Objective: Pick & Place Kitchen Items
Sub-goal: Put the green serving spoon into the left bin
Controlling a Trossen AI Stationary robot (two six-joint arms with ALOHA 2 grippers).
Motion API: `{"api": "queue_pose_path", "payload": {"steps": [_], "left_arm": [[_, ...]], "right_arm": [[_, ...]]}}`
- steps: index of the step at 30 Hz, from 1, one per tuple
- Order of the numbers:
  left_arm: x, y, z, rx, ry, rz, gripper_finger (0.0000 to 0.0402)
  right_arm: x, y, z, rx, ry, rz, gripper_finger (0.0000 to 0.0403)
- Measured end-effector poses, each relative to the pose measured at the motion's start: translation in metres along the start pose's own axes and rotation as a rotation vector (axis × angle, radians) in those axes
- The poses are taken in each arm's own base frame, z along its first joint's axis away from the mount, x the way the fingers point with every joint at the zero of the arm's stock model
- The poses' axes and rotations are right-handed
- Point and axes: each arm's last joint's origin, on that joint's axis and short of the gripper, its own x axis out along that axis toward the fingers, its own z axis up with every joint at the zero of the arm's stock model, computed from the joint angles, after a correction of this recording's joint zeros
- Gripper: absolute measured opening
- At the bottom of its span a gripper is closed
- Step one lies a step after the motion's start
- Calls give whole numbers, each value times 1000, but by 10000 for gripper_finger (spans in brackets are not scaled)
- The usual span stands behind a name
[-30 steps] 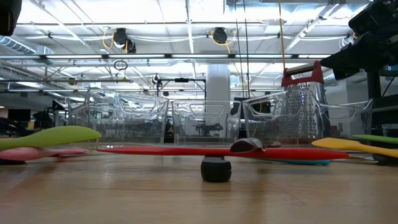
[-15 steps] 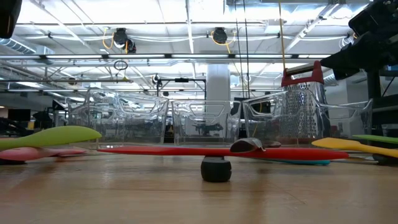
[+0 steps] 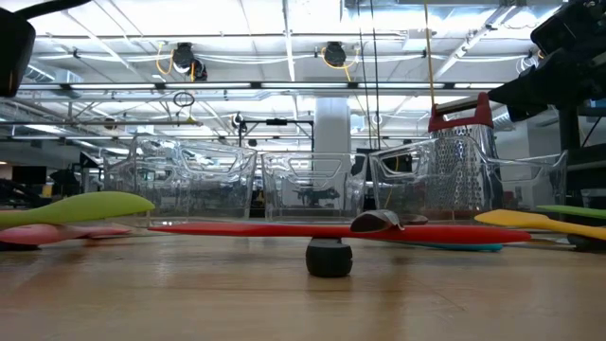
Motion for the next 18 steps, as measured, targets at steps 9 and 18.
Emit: {"api": "queue_pose_path", "payload": {"steps": [9,18], "left_arm": [[1,0,0,44,0,6,305],[2,3,0,43,2,35,181]], "right_arm": [[0,0,0,0,0,0,8],[0,0,0,0,0,0,9]]}}
